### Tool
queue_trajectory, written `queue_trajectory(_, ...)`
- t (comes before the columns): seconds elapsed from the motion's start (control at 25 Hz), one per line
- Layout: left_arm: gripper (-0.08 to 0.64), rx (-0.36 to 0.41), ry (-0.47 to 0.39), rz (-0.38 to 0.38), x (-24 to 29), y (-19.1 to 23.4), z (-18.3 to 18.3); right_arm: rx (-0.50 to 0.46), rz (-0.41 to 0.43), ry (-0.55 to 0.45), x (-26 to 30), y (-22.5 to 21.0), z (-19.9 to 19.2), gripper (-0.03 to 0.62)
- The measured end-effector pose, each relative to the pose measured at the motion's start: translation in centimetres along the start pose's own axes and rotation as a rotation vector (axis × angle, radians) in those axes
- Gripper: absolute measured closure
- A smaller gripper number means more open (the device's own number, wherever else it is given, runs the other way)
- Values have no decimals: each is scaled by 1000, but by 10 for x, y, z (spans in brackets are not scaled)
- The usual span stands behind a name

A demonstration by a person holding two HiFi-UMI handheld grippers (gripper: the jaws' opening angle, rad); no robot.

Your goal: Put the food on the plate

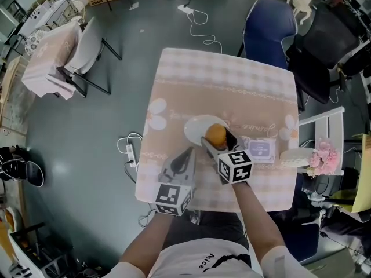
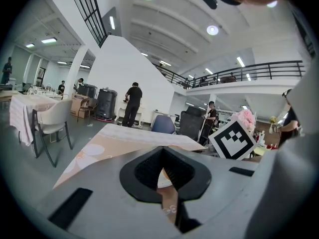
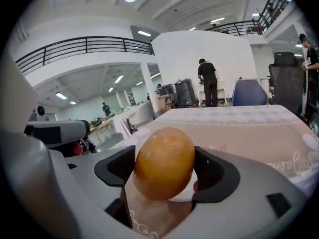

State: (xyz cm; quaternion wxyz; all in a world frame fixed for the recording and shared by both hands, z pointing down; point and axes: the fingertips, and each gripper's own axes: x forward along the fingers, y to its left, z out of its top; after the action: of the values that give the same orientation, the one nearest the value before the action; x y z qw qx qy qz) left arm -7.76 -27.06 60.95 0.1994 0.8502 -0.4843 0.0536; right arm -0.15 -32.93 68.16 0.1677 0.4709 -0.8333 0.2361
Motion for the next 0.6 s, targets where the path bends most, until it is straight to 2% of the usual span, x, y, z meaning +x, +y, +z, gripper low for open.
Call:
queue_trajectory(0.32, 555, -7, 8, 10, 6, 10, -6, -96, -29, 72, 20, -4, -14, 236)
queue_trajectory(0.6, 555, -11, 10, 25, 6, 15, -4, -115, -24, 107, 30, -4, -15, 236)
